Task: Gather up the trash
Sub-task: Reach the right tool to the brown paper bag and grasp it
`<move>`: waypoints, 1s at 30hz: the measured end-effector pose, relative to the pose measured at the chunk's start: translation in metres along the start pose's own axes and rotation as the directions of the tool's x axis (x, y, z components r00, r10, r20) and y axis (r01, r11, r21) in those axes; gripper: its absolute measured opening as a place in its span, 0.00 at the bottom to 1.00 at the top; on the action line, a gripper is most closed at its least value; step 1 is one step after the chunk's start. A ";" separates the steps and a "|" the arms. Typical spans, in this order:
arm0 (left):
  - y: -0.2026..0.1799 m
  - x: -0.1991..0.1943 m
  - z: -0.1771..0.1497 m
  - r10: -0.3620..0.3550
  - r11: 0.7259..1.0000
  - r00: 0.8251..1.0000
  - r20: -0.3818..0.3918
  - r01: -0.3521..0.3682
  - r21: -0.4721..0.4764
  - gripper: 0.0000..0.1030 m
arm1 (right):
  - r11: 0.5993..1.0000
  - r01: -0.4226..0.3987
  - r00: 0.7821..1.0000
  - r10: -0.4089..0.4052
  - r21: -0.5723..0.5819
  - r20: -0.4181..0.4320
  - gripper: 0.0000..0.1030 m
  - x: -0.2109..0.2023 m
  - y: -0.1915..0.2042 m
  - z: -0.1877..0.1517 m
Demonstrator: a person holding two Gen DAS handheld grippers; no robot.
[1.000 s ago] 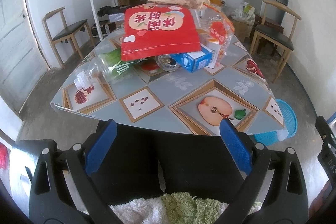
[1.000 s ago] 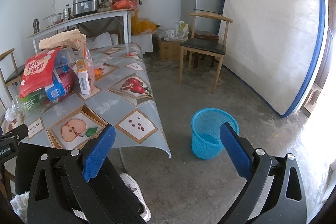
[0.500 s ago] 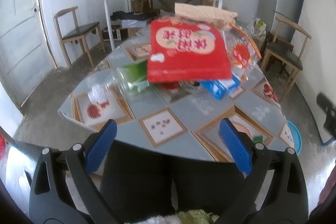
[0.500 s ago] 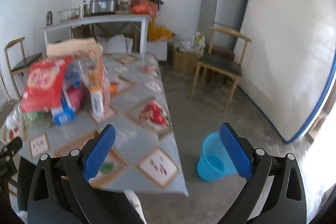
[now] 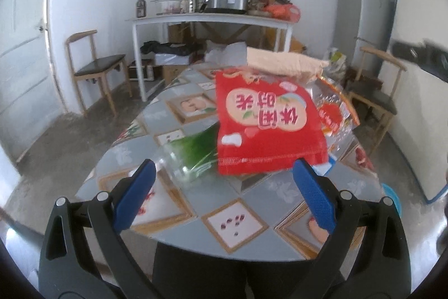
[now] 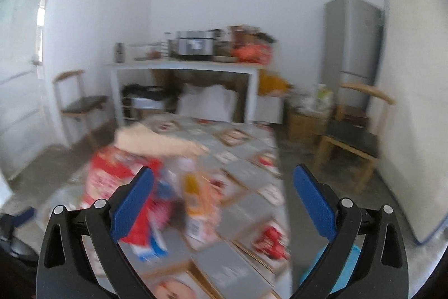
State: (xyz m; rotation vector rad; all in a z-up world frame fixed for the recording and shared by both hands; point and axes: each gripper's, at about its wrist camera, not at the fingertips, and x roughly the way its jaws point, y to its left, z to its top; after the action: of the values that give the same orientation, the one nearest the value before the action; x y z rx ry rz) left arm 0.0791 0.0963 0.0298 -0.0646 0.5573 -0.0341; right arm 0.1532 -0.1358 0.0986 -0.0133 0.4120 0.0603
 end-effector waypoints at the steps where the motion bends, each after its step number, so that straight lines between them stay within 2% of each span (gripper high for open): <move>1: 0.004 0.003 0.003 -0.014 1.000 1.000 0.001 0.014 -0.013 0.92 | 0.998 -0.061 0.998 0.061 0.012 -0.028 0.94 0.010 0.001 0.010; 3: 0.009 0.009 0.006 -0.026 0.999 1.000 0.003 0.026 -0.028 0.92 | 0.984 -0.171 0.980 0.176 0.052 -0.096 0.94 0.034 0.002 0.025; 6: 0.014 0.015 0.009 -0.015 0.999 1.000 0.002 0.015 -0.043 0.92 | 0.952 -0.286 0.928 0.304 0.112 -0.213 0.94 0.082 0.006 0.045; 12: 0.017 0.026 0.006 -0.020 0.998 0.999 -0.024 0.019 -0.061 0.92 | 0.913 -0.400 0.842 0.399 0.076 -0.363 0.94 0.165 0.027 0.069; 13: 0.018 0.028 0.006 -0.022 0.998 0.999 -0.029 0.020 -0.061 0.92 | 0.896 -0.439 0.811 0.423 0.058 -0.404 0.94 0.180 0.032 0.072; 14: 0.018 0.029 0.005 -0.021 0.998 0.999 -0.032 0.019 -0.061 0.92 | 0.886 -0.461 0.791 0.434 0.047 -0.432 0.94 0.190 0.037 0.075; 16: 0.019 0.032 0.004 -0.023 0.998 0.999 -0.038 0.021 -0.065 0.92 | 0.840 -0.542 0.708 0.473 0.025 -0.525 0.94 0.216 0.048 0.072; 20: 0.023 0.038 0.005 -0.025 0.997 0.999 -0.047 0.022 -0.076 0.92 | 0.823 -0.566 0.627 0.466 0.045 -0.625 0.94 0.247 0.050 0.060; 21: 0.023 0.040 0.006 -0.024 0.997 0.998 -0.050 0.021 -0.078 0.92 | 0.815 -0.575 0.594 0.481 0.078 -0.645 0.94 0.255 0.049 0.057; 22: 0.024 0.042 0.006 -0.023 0.997 0.998 -0.053 0.019 -0.080 0.92 | 0.808 -0.581 0.575 0.490 0.095 -0.655 0.94 0.259 0.048 0.055; 25: 0.025 0.045 0.005 -0.021 0.996 0.998 -0.062 0.016 -0.085 0.92 | 0.789 -0.604 0.552 0.514 0.111 -0.657 0.85 0.258 0.045 0.053; 30: 0.028 0.052 0.004 -0.023 0.995 0.996 -0.082 0.015 -0.098 0.92 | 0.786 -0.611 0.549 0.508 0.096 -0.664 0.62 0.260 0.046 0.050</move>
State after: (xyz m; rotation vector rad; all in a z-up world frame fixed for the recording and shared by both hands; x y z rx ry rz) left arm 0.1256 0.1217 0.0044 -0.1642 0.6415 -0.0278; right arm 0.4087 -0.0740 0.0403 -0.0490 1.1328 0.7596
